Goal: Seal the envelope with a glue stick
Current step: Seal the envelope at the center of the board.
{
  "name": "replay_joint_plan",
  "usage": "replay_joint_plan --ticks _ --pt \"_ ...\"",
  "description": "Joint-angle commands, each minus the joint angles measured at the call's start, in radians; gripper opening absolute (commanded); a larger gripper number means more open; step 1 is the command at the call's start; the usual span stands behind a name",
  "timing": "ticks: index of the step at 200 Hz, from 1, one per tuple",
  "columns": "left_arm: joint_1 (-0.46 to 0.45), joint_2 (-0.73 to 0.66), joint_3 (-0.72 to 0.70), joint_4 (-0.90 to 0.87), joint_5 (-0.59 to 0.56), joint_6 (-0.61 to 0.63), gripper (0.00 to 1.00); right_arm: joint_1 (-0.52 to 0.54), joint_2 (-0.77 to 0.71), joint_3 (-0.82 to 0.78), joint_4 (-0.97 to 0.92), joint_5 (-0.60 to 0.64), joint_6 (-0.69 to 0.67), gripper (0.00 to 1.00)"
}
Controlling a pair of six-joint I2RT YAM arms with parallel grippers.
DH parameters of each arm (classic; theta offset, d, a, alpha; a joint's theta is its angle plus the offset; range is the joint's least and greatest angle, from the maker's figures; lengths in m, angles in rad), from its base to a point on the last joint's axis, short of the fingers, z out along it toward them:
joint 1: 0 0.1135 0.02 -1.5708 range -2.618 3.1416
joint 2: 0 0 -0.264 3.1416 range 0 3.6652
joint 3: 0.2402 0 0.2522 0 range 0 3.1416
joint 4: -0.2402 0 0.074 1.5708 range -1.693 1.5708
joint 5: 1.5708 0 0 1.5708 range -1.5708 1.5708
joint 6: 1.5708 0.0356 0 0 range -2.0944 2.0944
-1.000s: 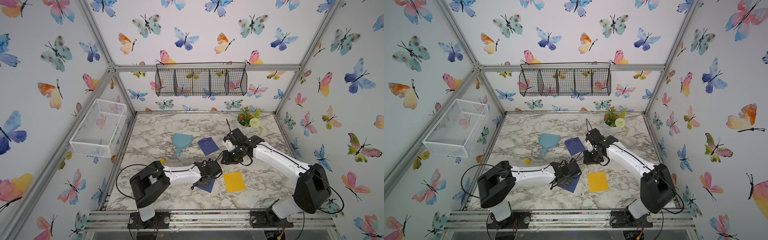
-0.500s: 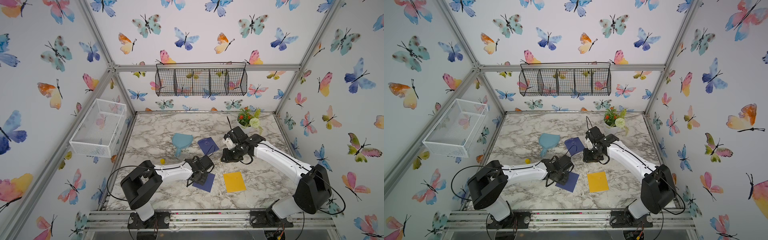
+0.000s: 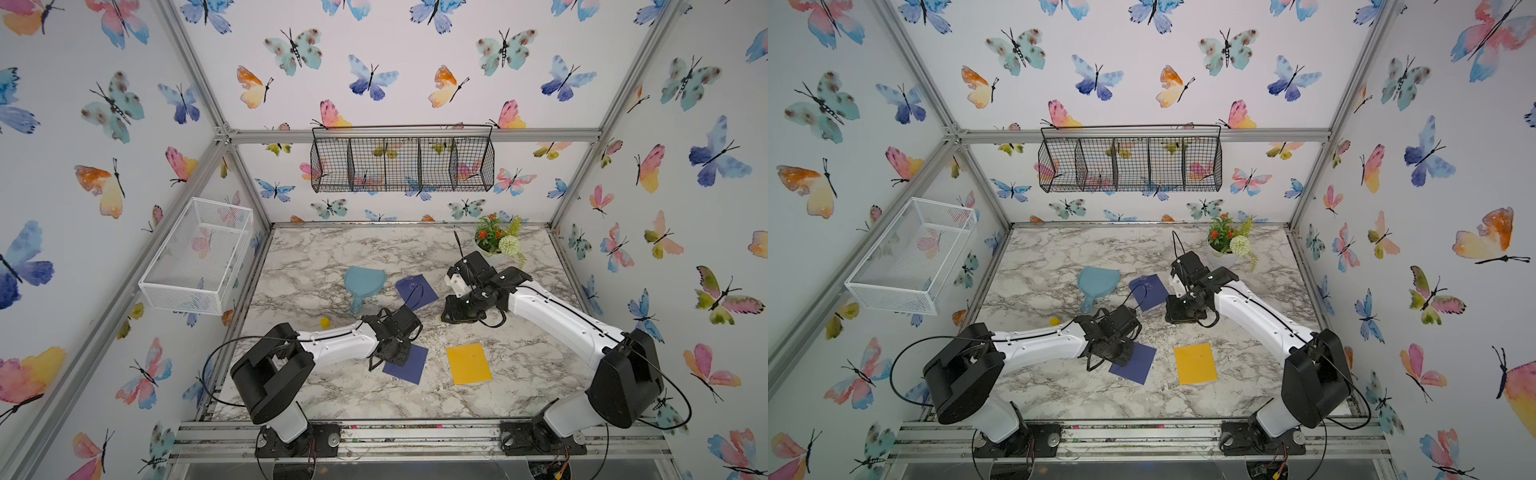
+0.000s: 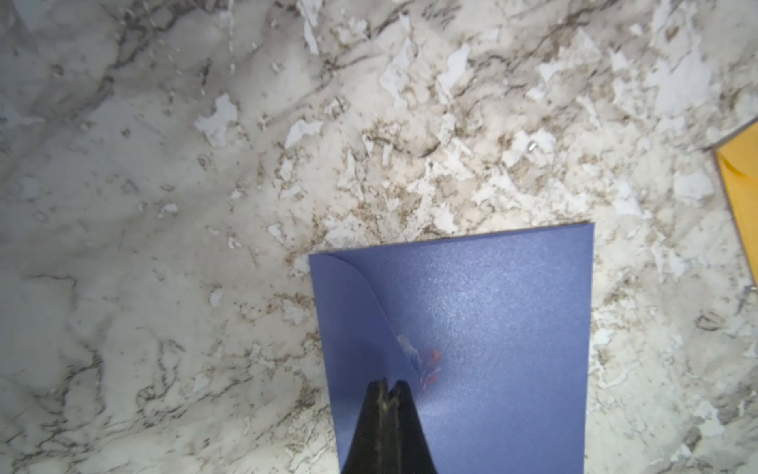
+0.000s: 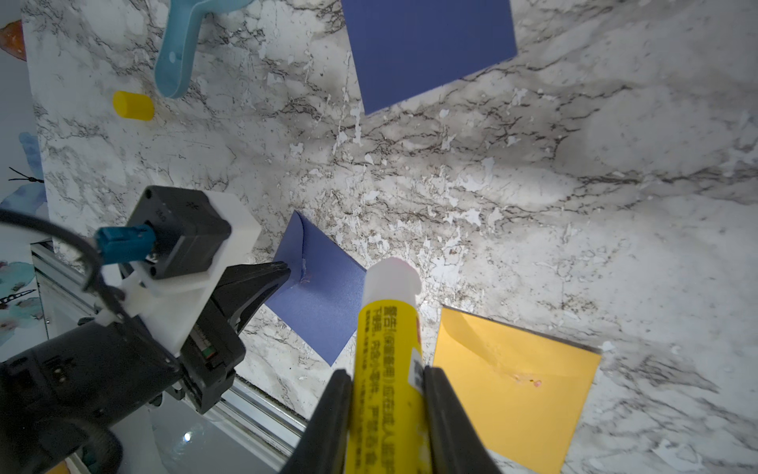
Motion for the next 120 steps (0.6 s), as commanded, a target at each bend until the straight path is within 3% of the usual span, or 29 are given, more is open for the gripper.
replay_joint_plan --ticks 1,120 --pt "0.004 0.016 0.025 -0.005 0.004 0.017 0.01 -0.005 -0.011 0.027 -0.014 -0.006 0.004 0.02" --pt "0.001 0.104 -0.012 -0.017 -0.038 0.021 0.01 -0.005 -0.003 0.024 -0.023 -0.005 -0.005 0.02"
